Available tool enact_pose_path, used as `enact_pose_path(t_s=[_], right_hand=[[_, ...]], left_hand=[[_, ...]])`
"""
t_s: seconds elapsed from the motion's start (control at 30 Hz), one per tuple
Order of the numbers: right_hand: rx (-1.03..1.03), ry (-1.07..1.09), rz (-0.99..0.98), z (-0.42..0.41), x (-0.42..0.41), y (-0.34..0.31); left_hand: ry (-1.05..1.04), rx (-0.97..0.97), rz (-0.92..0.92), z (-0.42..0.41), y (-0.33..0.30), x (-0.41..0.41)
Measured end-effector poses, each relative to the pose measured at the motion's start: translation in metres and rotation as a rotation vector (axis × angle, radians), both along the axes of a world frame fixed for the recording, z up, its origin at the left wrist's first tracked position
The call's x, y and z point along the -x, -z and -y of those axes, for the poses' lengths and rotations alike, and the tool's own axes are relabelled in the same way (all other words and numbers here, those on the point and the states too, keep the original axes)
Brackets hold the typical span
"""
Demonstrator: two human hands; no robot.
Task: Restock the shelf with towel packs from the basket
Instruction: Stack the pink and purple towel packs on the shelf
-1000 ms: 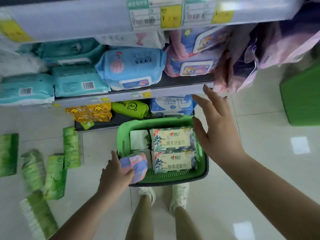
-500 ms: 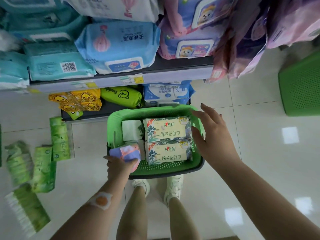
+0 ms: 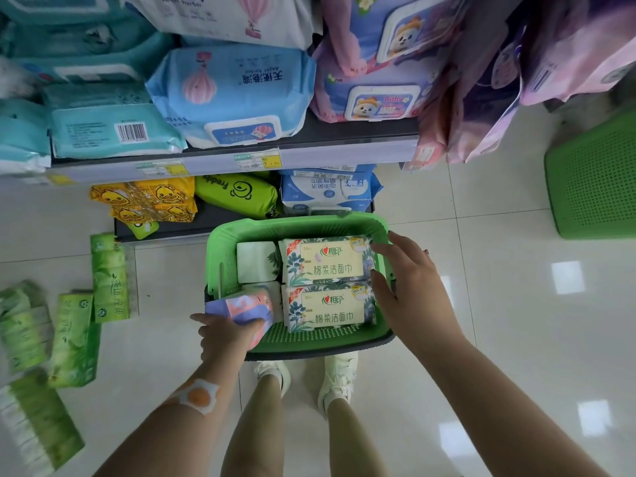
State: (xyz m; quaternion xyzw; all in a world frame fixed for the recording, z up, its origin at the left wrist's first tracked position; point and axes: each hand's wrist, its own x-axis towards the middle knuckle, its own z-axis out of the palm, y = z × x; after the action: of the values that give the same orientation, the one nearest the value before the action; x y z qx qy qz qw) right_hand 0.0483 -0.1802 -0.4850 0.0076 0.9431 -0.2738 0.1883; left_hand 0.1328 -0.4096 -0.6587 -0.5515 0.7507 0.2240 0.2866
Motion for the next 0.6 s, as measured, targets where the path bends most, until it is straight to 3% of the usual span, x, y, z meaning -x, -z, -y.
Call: enact_pose_path(t_s=[0.17,0.33,0.6], right_hand=[[0.005,0.009,0.005,-0.004,-0.004,-0.001],[0.002,0.005,0.005,-0.010,-0.007,-0.007],[0.034,0.012,-0.049,-0.009,0.009,-0.033]], left_hand=[[0.062,-0.023,-0.076,0.010,-0.004,-0.010],[0.152,-0.042,-0.217,0.025,-0.046,-0.004],[0.230,-0.267,-0.672,0.040,-0.174,0.026]])
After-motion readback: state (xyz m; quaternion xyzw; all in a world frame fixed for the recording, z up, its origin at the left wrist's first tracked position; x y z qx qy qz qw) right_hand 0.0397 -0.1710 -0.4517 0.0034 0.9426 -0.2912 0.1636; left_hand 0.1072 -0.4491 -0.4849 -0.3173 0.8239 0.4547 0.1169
